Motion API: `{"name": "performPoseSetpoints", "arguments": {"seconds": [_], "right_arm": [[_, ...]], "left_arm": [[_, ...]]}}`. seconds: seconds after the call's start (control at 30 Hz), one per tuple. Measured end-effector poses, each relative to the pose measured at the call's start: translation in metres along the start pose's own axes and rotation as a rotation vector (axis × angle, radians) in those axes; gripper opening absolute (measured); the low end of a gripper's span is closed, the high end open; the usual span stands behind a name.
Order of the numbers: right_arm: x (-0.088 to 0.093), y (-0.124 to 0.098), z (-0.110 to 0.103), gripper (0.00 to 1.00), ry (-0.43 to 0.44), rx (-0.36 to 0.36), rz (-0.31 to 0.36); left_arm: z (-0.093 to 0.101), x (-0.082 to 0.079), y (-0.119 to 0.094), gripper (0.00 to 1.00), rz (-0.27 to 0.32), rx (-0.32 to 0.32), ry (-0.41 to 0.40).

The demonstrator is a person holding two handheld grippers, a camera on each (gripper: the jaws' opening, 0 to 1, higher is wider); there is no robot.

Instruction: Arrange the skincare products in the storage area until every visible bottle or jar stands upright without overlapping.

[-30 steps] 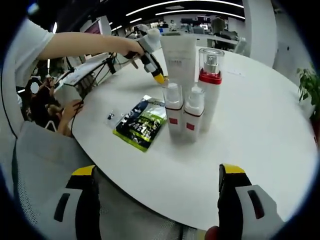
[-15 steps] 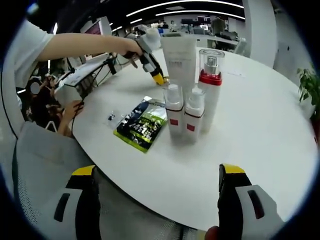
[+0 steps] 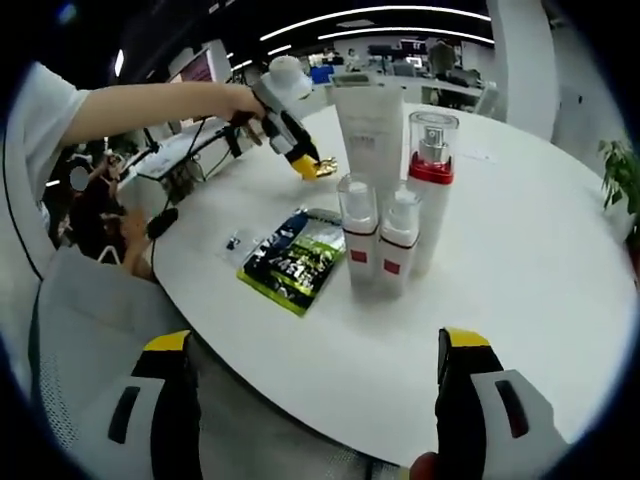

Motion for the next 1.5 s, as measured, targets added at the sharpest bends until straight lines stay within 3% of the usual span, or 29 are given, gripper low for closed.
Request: {"name": "performPoseSetpoints", "arguments": {"seconds": [0.43,0.9,1.17,1.5], "right_arm": [[-0.008,-0.005,-0.003,0.96,-0.01,-0.004,0.049],[-0.014,-0.009,-0.006,0.91,-0.038,0.001,0.101],[-0.019,-0.014,-0.009,0.78,-0.054,-0.022,0.139],[-0.025,-0.014,-0.014,0.64,-0.085,-0.057,0.167]], "left_arm": [[0.045,0.003,-0.042,0.44,0.039,-0.015,0.091],[0.093,0.009,-0.073,0.44,0.073,-0.015,0.16],[0.12,0.018,-0.08,0.44,0.072,0.01,0.202],[0.144,0.018,-0.096,0.44,0.13,0.022,0.246]]}}
Point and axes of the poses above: the point that each gripper's makers call its tool centre point, and the gripper's own axes: y roughly forward along the fingers, z roughly to its right, x roughly out of its underside, the point moved 8 cm from there along -y, roughly backward along the fingers, and after that the axes turned 2 degrees about z, right-handed, at the moved point
